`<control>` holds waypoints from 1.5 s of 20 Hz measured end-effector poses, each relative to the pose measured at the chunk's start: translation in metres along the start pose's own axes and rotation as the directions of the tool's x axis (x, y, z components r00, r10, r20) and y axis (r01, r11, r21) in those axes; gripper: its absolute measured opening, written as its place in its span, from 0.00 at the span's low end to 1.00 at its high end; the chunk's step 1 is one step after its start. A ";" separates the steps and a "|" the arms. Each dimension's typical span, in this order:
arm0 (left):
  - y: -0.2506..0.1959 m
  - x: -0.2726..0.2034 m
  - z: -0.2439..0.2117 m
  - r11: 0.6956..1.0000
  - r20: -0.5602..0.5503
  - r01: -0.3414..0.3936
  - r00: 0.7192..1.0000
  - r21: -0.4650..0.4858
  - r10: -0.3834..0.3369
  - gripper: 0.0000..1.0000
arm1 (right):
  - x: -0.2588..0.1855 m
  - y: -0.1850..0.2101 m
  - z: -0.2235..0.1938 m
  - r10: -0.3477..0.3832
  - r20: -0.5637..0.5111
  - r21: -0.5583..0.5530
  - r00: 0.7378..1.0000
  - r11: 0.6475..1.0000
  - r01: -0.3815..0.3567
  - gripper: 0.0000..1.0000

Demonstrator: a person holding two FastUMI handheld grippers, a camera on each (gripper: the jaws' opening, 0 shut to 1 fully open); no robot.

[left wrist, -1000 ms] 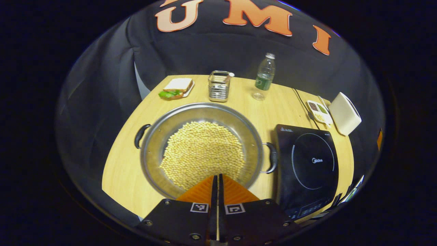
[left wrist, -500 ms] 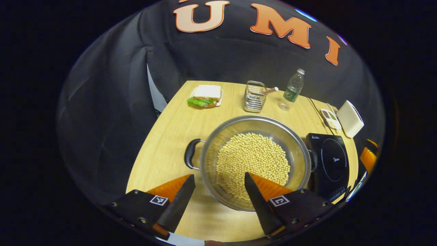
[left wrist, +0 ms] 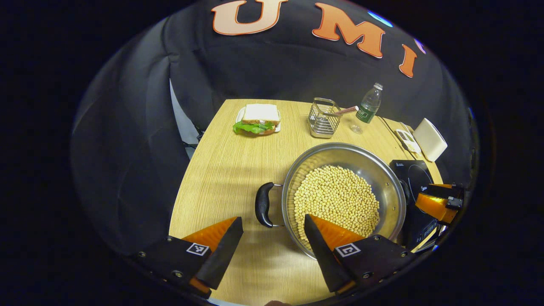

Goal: First push the handle of the pot to place it horizontally, then grasp the pot with both hands and set it on the induction cooktop.

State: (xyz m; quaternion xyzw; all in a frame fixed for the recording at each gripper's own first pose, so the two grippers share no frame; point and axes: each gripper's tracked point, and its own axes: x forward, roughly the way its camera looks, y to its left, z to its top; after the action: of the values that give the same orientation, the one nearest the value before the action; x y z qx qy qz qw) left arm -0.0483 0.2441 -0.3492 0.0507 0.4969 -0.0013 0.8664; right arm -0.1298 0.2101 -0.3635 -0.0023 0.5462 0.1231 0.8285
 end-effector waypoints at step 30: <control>-0.003 0.096 -0.021 0.998 -0.024 0.015 1.000 -0.059 -0.017 0.65 | 0.081 -0.001 -0.029 -0.024 -0.190 0.110 0.981 0.993 0.046 0.64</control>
State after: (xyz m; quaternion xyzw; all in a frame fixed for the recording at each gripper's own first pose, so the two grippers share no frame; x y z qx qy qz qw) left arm -0.0184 0.2479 -0.4428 0.0214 0.5075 0.0069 0.8614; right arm -0.1263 0.2218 -0.4486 0.0236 0.6282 0.0765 0.7739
